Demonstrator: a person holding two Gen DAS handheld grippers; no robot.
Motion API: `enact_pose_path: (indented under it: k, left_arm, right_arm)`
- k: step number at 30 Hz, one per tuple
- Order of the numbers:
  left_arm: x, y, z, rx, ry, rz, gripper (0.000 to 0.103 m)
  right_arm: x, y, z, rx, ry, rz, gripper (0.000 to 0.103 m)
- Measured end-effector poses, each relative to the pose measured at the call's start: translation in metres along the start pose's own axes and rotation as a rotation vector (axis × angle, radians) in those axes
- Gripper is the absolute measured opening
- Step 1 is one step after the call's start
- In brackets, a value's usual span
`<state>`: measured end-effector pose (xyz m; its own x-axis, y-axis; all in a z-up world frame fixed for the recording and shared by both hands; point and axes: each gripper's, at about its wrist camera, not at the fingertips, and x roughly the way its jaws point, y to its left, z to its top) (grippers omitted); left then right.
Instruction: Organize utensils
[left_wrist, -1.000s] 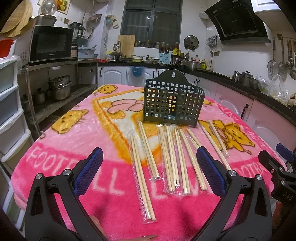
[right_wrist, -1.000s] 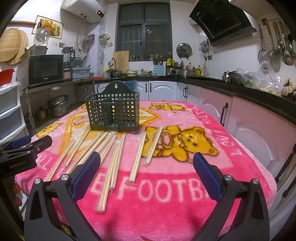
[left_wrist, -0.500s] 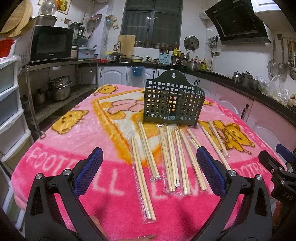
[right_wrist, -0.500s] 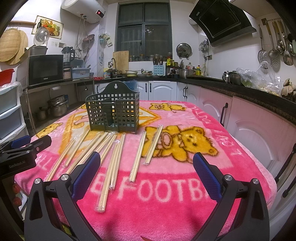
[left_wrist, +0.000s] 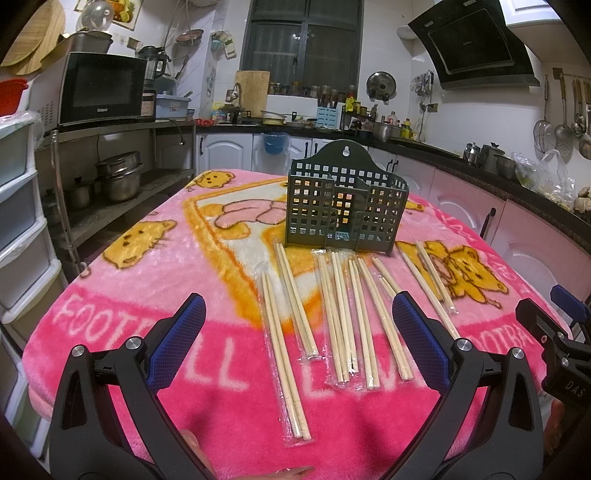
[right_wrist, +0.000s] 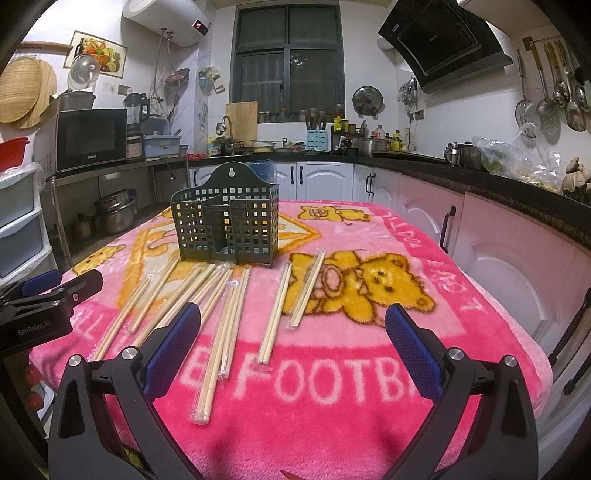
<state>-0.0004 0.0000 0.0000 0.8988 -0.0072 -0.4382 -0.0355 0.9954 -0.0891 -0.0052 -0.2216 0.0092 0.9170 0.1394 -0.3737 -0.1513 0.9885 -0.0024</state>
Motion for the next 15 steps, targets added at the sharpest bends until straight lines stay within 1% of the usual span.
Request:
enact_pose_path:
  k: [5, 7, 11, 15]
  left_arm:
    - [0.0, 0.001, 0.0, -0.007, 0.004, 0.003, 0.094]
    - [-0.001, -0.002, 0.005, -0.015, 0.011, 0.005, 0.094]
    - [0.004, 0.003, 0.006, -0.036, 0.031, 0.013, 0.094]
    - [0.011, 0.015, 0.007, -0.053, 0.048, 0.022, 0.094]
  right_arm:
    - [0.001, 0.0, 0.0, -0.004, 0.005, 0.002, 0.097]
    - [0.003, 0.0, 0.0, -0.009, 0.013, 0.01, 0.097]
    - [0.009, 0.005, 0.004, -0.032, 0.046, 0.037, 0.097]
    - [0.024, 0.013, 0.01, -0.065, 0.089, 0.071, 0.097]
